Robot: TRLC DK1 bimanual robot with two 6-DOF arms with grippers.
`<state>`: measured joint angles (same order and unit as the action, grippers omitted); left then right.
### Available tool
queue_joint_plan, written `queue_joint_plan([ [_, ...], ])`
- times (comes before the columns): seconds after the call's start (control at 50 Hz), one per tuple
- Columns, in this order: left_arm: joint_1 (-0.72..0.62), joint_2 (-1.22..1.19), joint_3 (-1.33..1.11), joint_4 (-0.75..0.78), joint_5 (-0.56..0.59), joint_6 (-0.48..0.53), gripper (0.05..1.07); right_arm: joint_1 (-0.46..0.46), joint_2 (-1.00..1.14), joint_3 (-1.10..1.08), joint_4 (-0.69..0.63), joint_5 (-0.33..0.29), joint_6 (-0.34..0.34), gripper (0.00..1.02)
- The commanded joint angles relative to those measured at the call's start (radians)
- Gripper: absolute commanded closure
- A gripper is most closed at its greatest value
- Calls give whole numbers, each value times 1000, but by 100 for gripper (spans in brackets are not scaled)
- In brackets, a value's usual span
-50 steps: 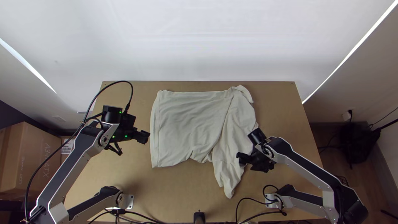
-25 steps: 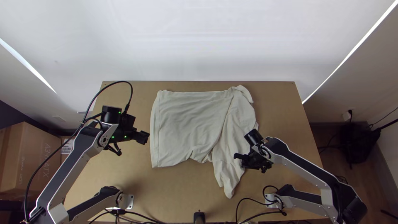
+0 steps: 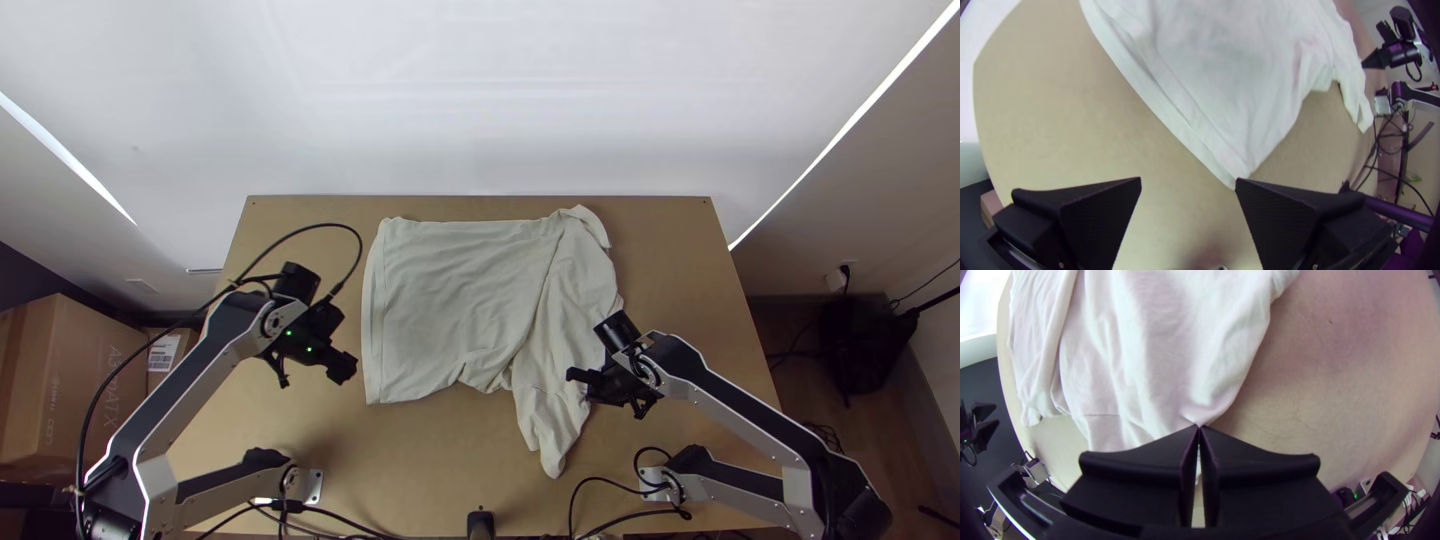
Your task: Fold the t-shirt
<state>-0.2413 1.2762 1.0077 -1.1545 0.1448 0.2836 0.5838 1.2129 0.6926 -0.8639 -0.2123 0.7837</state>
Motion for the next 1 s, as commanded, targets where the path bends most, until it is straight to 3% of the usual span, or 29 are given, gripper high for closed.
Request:
queue_joint_plan([
  [0.0, -47, 49, -35, -50, -22, -26, 11, -7, -23, -19, 3, 11, 6, 100],
  [0.32, -204, 61, -110, -14, -28, -95, 11, -10, -27, -21, 9, 16, 6, 100],
  [0.58, -297, 135, -161, 98, -27, -159, 11, -10, -27, -24, 19, 19, 6, 100],
  [0.7, -316, 160, -161, 114, -27, -184, 22, -10, -29, -25, 20, 19, 6, 100],
  [0.8, -320, 166, -162, 133, -27, -190, 23, -10, -38, -28, 20, 19, 6, 100],
  [0.88, -323, 163, -166, 167, -27, -202, 40, -10, -38, -28, 20, 19, 6, 100],
  [0.98, -329, 152, -185, 245, -27, -219, 74, -10, -39, -27, 20, 19, 6, 100],
])
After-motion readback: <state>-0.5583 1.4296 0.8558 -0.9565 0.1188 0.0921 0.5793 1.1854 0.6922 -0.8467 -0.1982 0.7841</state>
